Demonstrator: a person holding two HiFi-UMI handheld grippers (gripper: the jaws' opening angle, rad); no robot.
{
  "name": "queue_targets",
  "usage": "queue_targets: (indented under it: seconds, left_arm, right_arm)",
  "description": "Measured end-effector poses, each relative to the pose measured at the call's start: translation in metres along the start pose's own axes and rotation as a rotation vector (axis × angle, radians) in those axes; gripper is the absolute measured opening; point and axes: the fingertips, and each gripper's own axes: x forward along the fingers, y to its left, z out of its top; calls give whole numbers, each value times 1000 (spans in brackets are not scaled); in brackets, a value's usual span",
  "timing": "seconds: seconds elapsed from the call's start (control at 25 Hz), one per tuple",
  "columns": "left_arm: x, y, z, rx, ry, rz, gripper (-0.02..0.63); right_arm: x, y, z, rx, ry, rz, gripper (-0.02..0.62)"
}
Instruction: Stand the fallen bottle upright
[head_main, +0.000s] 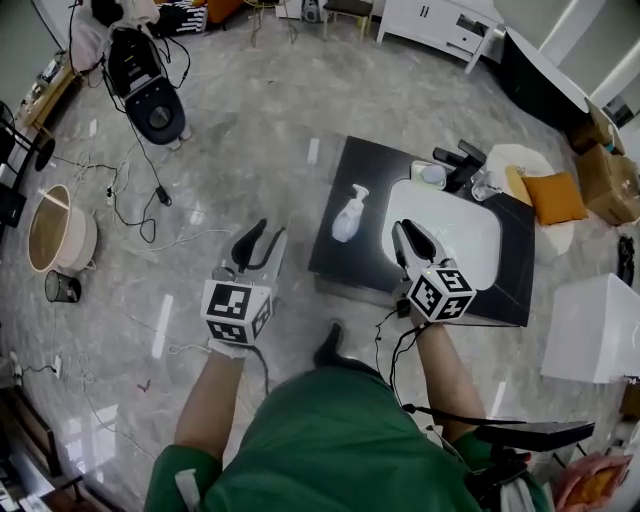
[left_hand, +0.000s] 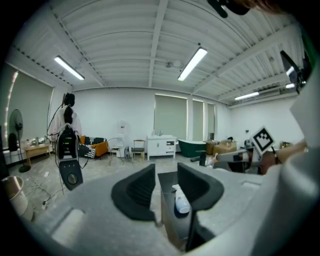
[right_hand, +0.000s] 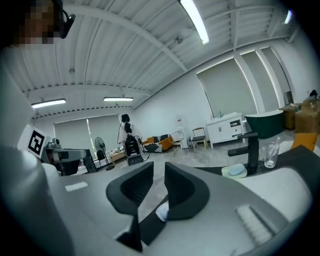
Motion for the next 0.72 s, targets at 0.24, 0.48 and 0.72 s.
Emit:
queue_targets:
  seconds: [0.24, 0.48, 0.72]
  left_arm:
    - [52, 5, 2, 14, 30, -1, 141]
    - [93, 12, -2, 21, 65, -35, 144]
    - [148, 33, -15, 26, 100, -132, 146]
  right_arm:
    - [43, -41, -9, 111, 50, 9, 54]
    - [78, -66, -23, 183, 124, -1, 54]
    - [119, -80, -46, 224, 206, -46, 76]
